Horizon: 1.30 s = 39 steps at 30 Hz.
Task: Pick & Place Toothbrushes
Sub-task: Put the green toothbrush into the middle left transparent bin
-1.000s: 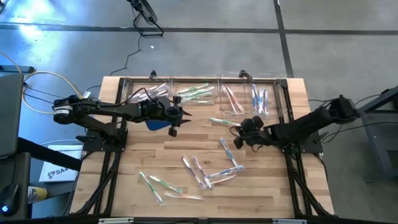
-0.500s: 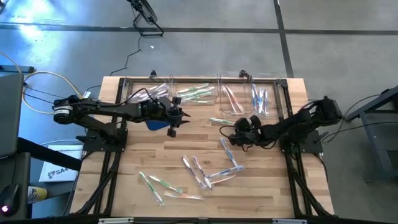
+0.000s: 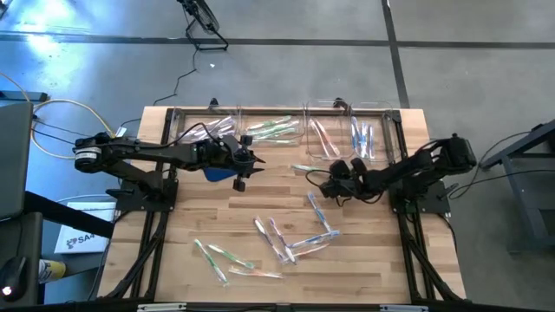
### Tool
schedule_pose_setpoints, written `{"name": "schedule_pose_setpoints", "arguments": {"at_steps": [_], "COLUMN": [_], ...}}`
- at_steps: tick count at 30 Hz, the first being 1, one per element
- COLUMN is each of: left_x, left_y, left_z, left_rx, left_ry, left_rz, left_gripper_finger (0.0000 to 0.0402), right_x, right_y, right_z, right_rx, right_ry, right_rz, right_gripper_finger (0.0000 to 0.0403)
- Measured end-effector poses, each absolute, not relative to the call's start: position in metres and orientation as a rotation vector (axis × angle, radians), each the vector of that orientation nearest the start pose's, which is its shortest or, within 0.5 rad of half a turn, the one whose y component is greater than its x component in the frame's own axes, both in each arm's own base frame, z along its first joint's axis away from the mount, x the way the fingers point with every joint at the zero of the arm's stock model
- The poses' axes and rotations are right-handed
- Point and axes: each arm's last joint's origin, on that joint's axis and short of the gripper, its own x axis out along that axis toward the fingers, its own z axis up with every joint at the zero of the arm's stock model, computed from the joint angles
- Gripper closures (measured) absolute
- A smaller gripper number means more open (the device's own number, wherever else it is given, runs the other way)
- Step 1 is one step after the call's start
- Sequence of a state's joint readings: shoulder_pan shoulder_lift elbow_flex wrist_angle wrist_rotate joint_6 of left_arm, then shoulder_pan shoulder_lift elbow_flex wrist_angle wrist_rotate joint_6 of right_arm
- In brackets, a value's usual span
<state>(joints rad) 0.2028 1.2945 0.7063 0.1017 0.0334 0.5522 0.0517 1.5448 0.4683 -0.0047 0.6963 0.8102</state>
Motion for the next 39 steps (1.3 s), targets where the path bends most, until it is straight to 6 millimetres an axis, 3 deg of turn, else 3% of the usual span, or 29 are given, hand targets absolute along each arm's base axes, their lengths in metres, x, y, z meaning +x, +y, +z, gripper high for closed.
{"name": "schedule_pose_setpoints", "arguments": {"at_steps": [12, 18, 27, 31, 39], "left_x": [0.265, 0.265, 0.264, 0.264, 0.264], "left_y": [0.054, 0.054, 0.053, 0.053, 0.053], "left_z": [0.226, 0.226, 0.224, 0.223, 0.223], "left_rx": [0.483, 0.483, 0.479, 0.478, 0.47], "left_ry": [0.519, 0.52, 0.543, 0.547, 0.548], "left_rz": [0.029, 0.03, 0.023, 0.021, 0.018], "left_gripper_finger": [0.0298, 0.0298, 0.0298, 0.0298, 0.0298], "right_x": [0.228, 0.225, 0.223, 0.219, 0.213], "right_y": [0.012, 0.012, 0.017, 0.016, 0.013], "right_z": [0.119, 0.142, 0.153, 0.147, 0.14], "right_rx": [0.485, 0.4, 0.279, 0.259, 0.219], "right_ry": [0.729, 0.612, 0.72, 0.795, 0.868], "right_rz": [-0.652, -0.656, -0.305, -0.324, -0.389], "right_gripper_finger": [0.0401, 0.0401, 0.0398, 0.0369, 0.0252]}}
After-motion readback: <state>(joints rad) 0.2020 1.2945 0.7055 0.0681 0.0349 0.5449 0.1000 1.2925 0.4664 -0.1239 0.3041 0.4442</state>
